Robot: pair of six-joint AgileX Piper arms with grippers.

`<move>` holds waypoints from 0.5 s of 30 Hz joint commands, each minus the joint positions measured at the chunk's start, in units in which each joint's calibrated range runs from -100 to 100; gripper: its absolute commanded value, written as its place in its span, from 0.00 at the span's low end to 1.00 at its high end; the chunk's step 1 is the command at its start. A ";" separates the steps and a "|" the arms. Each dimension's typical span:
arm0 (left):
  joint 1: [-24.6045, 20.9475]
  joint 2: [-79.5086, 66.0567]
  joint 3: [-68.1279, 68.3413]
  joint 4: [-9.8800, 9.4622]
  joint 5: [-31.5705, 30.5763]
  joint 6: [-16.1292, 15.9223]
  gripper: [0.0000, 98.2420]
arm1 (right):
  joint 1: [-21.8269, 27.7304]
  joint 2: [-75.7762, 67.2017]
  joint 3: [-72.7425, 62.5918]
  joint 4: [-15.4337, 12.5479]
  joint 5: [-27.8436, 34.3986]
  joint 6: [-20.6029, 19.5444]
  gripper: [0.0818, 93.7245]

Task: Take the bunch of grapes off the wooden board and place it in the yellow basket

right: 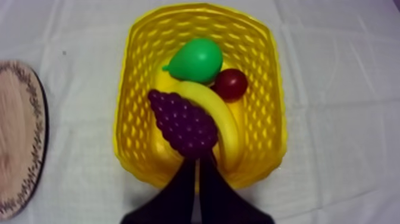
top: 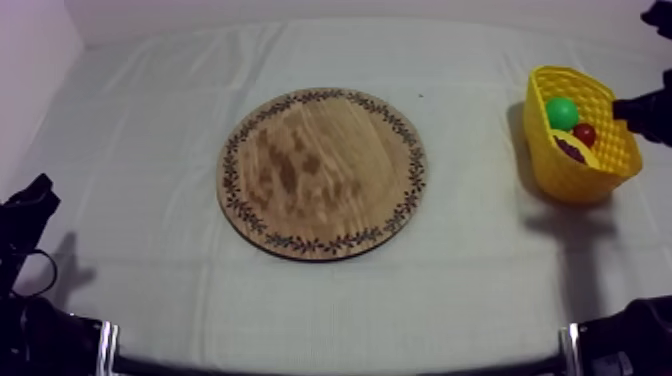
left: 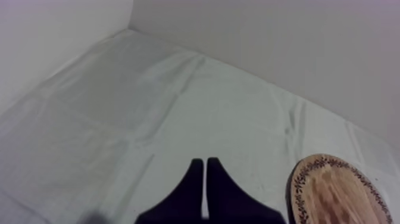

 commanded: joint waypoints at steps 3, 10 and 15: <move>-0.01 0.03 0.04 0.01 0.03 0.01 0.00 | 0.00 -11.21 14.77 -0.95 -18.24 -3.93 0.00; -0.01 0.03 0.04 0.01 0.03 0.01 0.00 | -1.79 -23.64 26.97 -11.41 -25.67 1.97 0.00; -0.01 0.03 0.04 0.01 0.03 0.02 0.00 | -2.93 -32.07 33.62 -19.28 -25.10 7.11 0.00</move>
